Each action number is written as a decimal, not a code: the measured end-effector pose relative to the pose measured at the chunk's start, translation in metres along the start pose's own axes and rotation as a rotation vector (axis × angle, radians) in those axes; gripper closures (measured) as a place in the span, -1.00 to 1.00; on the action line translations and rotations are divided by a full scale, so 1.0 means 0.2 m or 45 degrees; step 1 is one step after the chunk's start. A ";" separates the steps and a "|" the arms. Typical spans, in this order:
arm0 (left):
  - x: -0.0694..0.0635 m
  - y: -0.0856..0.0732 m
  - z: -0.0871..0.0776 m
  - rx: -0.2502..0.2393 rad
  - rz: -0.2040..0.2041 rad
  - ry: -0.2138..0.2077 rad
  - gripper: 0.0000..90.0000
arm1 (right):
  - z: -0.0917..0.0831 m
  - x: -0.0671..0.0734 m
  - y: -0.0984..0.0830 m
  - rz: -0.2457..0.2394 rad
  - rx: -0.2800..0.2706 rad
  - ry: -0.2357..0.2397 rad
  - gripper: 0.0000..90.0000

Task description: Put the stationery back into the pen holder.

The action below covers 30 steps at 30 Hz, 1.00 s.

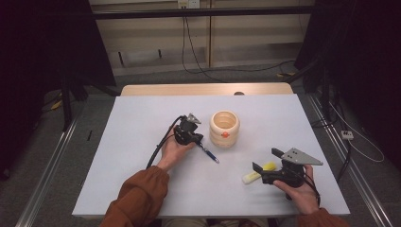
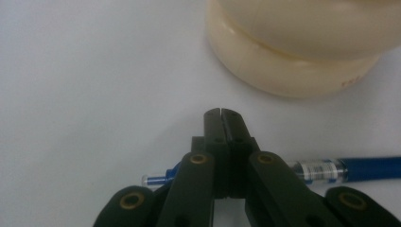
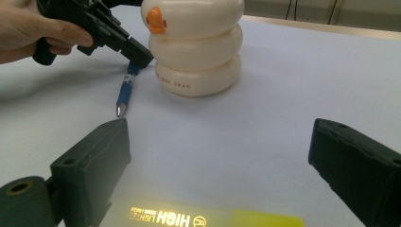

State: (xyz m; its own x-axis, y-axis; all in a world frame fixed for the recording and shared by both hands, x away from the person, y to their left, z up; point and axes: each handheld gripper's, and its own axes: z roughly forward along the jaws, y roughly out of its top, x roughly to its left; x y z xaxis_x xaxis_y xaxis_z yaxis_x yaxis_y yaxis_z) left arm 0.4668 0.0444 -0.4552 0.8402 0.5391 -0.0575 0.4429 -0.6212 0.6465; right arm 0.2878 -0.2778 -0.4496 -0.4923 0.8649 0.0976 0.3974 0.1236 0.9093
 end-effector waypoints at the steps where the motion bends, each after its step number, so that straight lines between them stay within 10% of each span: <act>1: 0.00 -0.01 0.00 -0.005 -0.003 -0.008 1.00 | 0.00 0.00 0.00 0.001 -0.001 -0.004 -0.85; 30: -0.08 -0.11 -0.18 0.205 0.110 -0.066 1.00 | 0.00 0.00 0.00 -0.001 0.002 -0.006 -0.85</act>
State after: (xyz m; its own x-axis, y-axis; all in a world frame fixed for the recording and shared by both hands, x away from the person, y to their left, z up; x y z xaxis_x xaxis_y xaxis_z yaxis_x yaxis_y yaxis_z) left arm 0.4319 0.0698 -0.4419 0.8903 0.4527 -0.0490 0.4095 -0.7490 0.5209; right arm 0.2871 -0.2778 -0.4496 -0.4889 0.8672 0.0945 0.3984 0.1255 0.9086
